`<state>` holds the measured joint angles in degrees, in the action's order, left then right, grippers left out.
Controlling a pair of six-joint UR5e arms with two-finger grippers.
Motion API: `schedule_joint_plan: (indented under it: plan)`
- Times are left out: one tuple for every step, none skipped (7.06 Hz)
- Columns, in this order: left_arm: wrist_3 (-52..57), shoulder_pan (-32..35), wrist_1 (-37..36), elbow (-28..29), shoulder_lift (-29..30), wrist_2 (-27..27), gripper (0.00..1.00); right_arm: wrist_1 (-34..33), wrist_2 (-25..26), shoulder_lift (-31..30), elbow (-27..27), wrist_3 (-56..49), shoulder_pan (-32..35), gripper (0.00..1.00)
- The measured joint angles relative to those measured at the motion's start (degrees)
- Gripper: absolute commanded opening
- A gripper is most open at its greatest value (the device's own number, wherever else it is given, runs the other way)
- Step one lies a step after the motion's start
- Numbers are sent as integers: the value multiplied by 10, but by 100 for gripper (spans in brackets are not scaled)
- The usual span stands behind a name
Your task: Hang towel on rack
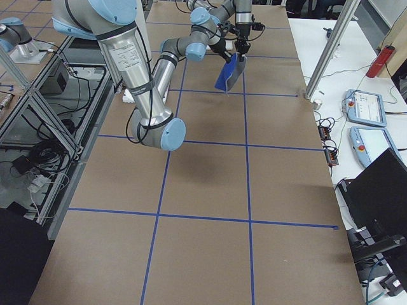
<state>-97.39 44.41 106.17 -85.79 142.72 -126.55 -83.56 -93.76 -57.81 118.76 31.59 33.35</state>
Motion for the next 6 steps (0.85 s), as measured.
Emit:
schedule_joint_plan:
  plan:
    - [-2,2,-1,-2,0,-2,0,1,-3,-6,5,12,2,100]
    - [-2,8,-5,-9,-5,-13,0,-8,-16,-16,12,27,10,100]
    - [-1,16,-7,-30,-24,-31,0,-54,-53,-29,25,30,34,100]
    - [1,22,-8,-66,-57,-41,0,-130,-100,-36,43,9,72,100]
    - [2,31,-8,-114,-103,-45,0,-196,-137,-42,58,-36,113,100]
    - [3,46,-9,-156,-144,-48,0,-236,-169,-49,64,-68,147,100]
